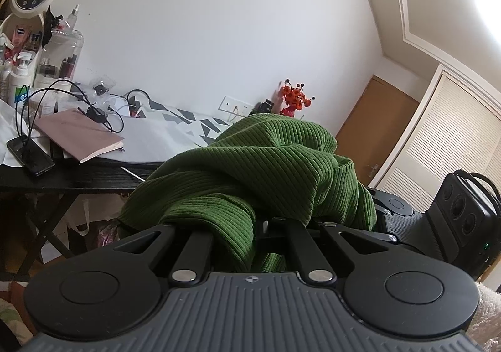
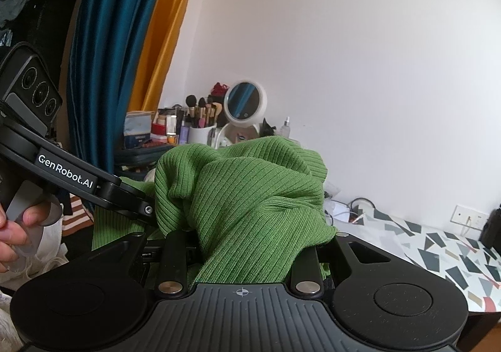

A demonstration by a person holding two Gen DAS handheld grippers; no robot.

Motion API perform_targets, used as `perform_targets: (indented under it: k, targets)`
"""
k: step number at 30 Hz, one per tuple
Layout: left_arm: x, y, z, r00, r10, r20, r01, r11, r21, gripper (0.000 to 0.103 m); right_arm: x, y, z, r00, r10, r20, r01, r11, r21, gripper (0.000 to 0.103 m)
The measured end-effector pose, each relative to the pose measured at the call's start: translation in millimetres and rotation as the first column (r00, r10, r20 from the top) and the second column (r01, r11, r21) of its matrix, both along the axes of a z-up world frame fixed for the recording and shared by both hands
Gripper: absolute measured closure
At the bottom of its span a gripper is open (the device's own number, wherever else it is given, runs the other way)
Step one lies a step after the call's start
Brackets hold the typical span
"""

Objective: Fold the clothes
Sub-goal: 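Carry the green sweater in both tools across the room toward the table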

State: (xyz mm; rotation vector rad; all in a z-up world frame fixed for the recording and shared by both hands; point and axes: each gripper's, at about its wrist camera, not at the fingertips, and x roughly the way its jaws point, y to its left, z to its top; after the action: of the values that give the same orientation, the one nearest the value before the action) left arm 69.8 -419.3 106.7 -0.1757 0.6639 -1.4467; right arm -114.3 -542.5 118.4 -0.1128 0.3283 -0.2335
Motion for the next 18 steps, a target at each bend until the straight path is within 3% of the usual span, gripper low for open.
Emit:
perform_targets:
  k: [18]
  targets:
    - [8.6,-6.5,-1.0,1.0,-0.016,-0.001,0.016,1.0,0.008,0.099,-0.6,8.7,-6.1,0.999,-0.035,-0.002,0.035,0.999,0.002,0.077]
